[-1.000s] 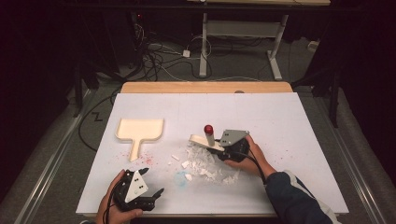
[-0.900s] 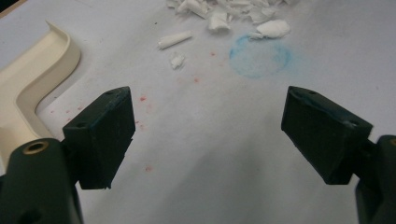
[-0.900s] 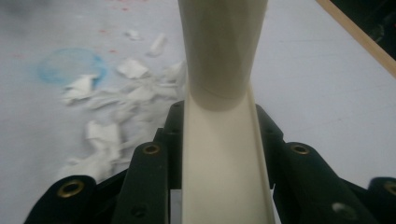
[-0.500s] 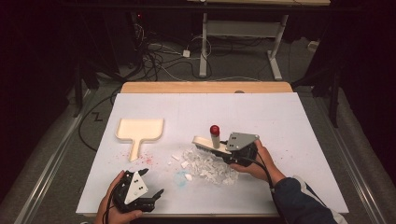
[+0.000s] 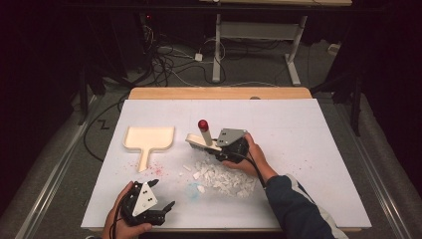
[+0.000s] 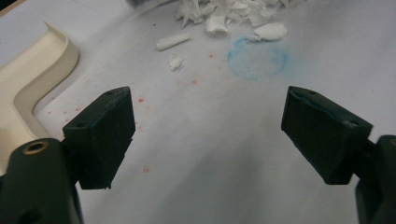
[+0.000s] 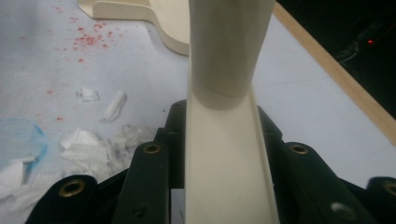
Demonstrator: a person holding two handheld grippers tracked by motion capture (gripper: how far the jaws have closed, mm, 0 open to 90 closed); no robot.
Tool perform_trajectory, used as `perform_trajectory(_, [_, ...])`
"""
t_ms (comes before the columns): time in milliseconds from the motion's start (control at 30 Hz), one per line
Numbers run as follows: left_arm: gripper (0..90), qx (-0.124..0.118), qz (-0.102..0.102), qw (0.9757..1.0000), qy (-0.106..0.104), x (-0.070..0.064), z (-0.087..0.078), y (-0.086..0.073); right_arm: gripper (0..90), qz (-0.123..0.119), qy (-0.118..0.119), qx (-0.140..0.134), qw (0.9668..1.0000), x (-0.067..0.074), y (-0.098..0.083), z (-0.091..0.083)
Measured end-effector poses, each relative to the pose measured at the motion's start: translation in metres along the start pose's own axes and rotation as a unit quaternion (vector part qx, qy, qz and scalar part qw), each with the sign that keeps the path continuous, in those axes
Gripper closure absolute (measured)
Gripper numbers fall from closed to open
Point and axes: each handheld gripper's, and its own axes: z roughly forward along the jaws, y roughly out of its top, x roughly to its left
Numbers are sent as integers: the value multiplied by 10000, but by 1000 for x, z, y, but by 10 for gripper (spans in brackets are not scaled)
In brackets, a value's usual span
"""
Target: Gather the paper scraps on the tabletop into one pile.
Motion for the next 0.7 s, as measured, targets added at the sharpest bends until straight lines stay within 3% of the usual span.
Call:
perform_trajectory(333, [167,6,83,10000,-27,-1,1,1,675,-168,504,-106,9985,16,6,16])
perform_trajectory(433, [167,9,81,10000,-38,-1,1,1,673,-314,853,-128,9958,18,2,13])
perform_trajectory(533, [167,34,91,9999,-54,-1,1,0,672,-397,987,-116,9943,18,0,9])
perform_trajectory(700, [167,30,77,9999,-71,-2,1,0,672,-496,1479,-150,9876,17,-8,-7])
